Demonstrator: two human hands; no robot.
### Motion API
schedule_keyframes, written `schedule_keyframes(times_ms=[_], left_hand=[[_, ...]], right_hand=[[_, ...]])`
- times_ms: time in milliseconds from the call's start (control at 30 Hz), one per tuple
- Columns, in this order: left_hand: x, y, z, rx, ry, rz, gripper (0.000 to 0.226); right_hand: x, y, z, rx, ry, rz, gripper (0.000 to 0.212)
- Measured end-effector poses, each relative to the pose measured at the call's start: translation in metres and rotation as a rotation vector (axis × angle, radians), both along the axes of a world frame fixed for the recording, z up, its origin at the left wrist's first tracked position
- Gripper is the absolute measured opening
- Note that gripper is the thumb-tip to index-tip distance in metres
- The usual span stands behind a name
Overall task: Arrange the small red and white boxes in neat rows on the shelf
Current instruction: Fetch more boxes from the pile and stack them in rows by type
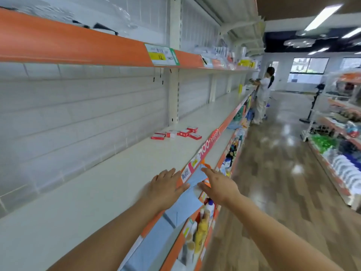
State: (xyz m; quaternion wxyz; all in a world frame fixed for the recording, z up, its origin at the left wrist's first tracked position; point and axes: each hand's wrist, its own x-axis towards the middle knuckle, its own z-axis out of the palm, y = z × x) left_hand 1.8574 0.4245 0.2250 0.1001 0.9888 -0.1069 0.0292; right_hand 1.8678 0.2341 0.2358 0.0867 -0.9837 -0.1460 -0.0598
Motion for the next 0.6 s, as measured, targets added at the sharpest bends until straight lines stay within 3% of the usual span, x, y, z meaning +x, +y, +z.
schedule_keyframes(times_ms=[300,600], left_hand=[[0.115,-0.034,0.005,-0.029,0.022,0.185,0.063],[0.205,-0.021,-0.002,-0.025,0.036,0.357,0.064]], right_hand=[[0.144,-0.037,0.02,0.039,-0.048,0.189,0.055],[0.253,-0.018,0.01,0.061,-0.045,0.351,0.053]])
